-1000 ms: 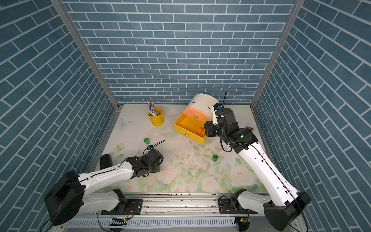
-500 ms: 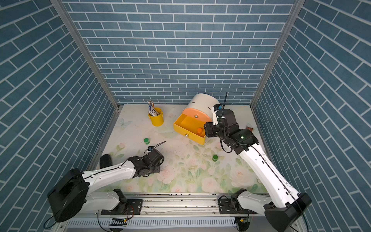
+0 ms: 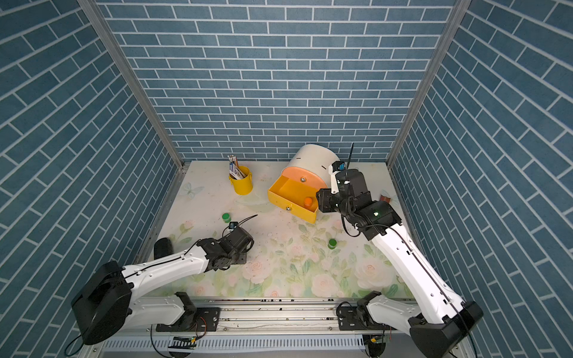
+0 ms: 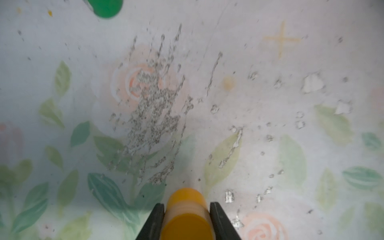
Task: Put the paint cans in the drawer according to color
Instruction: Pick up the paint can at the center of the board, then place the paint can in the drawer.
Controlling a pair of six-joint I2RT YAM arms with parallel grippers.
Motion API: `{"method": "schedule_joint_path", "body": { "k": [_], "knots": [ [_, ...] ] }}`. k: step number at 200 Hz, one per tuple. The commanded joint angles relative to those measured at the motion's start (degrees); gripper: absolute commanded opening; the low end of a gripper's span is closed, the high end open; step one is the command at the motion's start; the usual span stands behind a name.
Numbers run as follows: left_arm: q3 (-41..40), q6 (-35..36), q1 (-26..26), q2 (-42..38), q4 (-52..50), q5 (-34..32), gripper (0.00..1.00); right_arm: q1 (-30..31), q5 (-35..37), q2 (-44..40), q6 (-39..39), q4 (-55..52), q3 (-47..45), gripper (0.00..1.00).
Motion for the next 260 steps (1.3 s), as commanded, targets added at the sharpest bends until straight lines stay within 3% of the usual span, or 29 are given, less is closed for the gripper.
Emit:
{"method": "schedule_joint_path", "body": {
  "k": [1,84,137,181,260],
  "knots": [
    [6.6,3.2,0.3,-1.4,-5.4,-3.6,0.29,-0.3,-0.7,-1.4,0.4,0.9,-0.7,0.49],
    [34.9,11.9,0.3,3.0,-17.7,-6.9,0.28,-0.7,-0.6,-3.5,0.3,0.0,-0.9,0.49],
    [50.5,16.3,0.1,14.2,-18.2,-3.5,0.22,-0.8,0.2,-4.6,0.7,-1.4,-1.0,0.49],
    [60.0,17.7,-0.5,23.1,-17.2,-1.9,0.22,-0.9,-0.2,-5.2,0.4,-1.4,-2.2,0.50],
    [83.0,21.7,-0.5,42.6,-24.6,0.3,0.21,-1.0,0.2,-7.7,0.5,-1.9,-4.0,0.50]
  ]
}}
